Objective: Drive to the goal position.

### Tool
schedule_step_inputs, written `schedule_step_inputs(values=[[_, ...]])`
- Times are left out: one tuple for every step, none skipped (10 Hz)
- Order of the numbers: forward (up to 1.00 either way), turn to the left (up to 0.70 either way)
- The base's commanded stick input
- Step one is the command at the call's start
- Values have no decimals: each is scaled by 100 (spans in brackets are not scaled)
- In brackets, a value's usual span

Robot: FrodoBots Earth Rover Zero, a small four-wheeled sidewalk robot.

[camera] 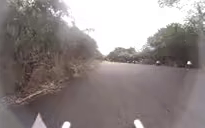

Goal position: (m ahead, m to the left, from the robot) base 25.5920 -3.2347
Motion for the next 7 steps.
schedule_step_inputs(values=[[50, -50], [50, -50], [50, -25], [50, 0], [50, 0], [50, 0], [50, 0]])
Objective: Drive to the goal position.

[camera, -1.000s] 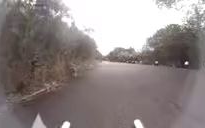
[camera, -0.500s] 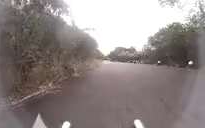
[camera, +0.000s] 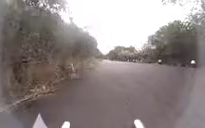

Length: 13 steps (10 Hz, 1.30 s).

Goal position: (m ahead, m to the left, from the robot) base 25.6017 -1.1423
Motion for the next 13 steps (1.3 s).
schedule_step_inputs(values=[[50, 0], [50, 0], [50, 0], [50, 0], [50, 0], [50, 0], [50, 0], [50, 0], [50, 0], [50, 0], [50, 0], [50, 0], [50, 0]])
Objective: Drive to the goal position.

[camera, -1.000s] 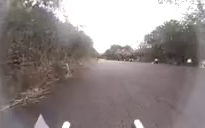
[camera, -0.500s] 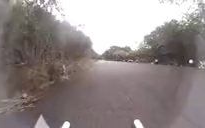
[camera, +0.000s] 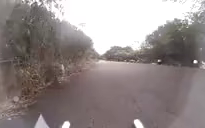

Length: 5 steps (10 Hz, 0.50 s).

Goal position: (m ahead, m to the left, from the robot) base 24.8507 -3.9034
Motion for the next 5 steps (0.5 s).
schedule_step_inputs(values=[[50, 0], [50, 0], [50, 0], [50, 0], [50, 0]])
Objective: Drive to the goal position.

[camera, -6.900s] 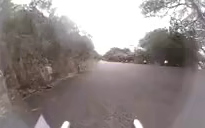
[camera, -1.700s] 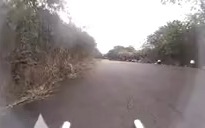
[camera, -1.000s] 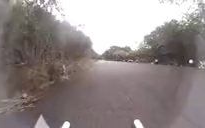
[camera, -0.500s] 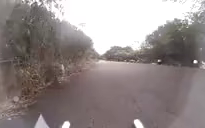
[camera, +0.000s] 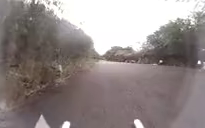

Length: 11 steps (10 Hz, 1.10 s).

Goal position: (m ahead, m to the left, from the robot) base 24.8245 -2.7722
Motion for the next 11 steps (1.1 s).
schedule_step_inputs(values=[[50, 0], [50, 0], [50, 0], [50, 0], [50, 0], [50, 0], [50, 0], [50, -3], [50, -48], [50, -50], [50, -50]])
